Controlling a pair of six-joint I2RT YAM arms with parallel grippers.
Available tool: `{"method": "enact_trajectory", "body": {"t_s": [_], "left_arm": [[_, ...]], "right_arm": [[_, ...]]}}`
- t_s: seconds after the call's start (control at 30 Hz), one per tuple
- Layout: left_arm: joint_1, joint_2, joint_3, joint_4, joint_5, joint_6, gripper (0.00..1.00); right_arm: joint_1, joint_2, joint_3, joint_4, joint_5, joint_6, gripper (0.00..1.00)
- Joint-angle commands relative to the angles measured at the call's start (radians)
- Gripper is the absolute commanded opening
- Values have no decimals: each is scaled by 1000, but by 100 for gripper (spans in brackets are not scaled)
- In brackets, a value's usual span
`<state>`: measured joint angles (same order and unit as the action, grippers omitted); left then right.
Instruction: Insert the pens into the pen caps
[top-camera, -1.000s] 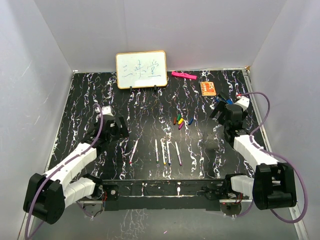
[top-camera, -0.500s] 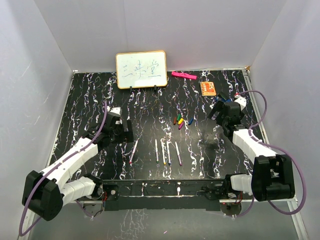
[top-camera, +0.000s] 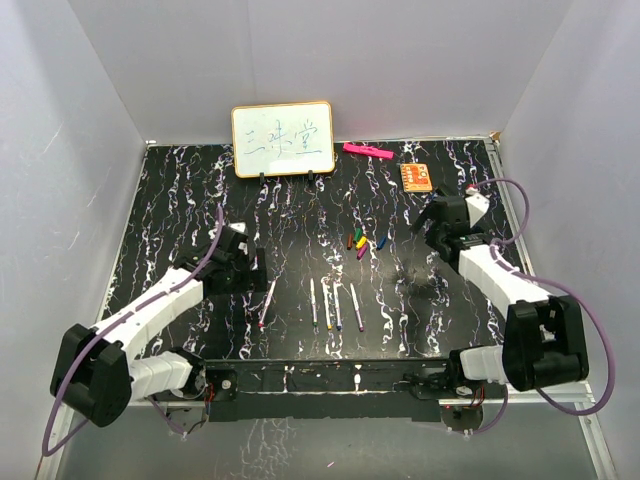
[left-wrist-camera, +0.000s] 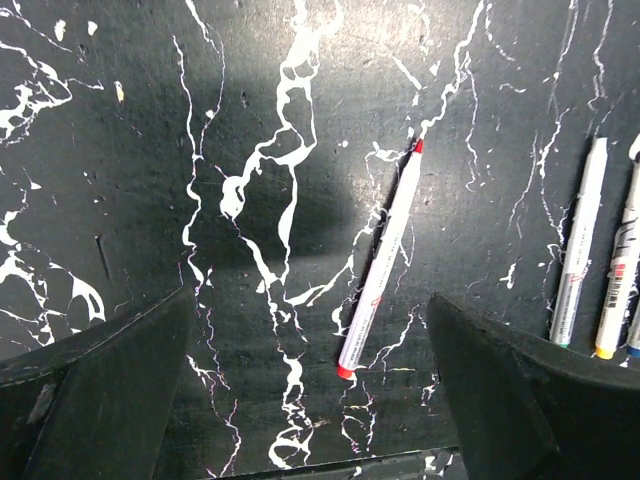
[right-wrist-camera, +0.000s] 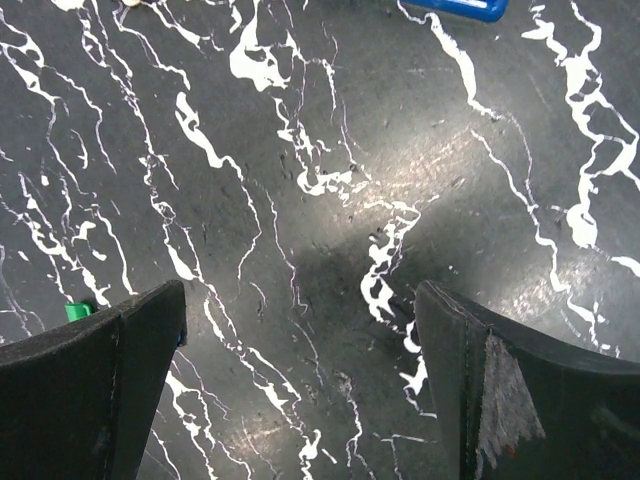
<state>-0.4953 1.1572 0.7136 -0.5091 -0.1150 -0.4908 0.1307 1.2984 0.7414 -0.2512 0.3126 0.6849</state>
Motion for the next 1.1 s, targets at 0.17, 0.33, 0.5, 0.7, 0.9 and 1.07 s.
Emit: {"method": "enact_trajectory", "body": {"t_s": [0.17, 0.33, 0.5, 0.7, 0.9, 1.07], "left_arm": [[-44, 60, 48, -56, -8, 10, 92], [-58, 69, 45, -22, 22, 11, 70], [-70, 103, 47, -4, 37, 18, 49], [-90, 155, 48, 1, 42, 21, 42], [-120, 202, 52, 20, 47, 22, 44], [-134, 207, 62, 27, 47, 20, 45]], "right_arm": [[195, 159, 212, -245, 246, 119, 98], [244, 214, 245, -288, 291, 87, 98], [280, 174, 200, -247, 306, 63, 98], [286, 121, 163, -237, 300, 66, 98], [290, 118, 157, -267, 318, 64, 98], [292, 97, 127, -241, 291, 51, 98]]}}
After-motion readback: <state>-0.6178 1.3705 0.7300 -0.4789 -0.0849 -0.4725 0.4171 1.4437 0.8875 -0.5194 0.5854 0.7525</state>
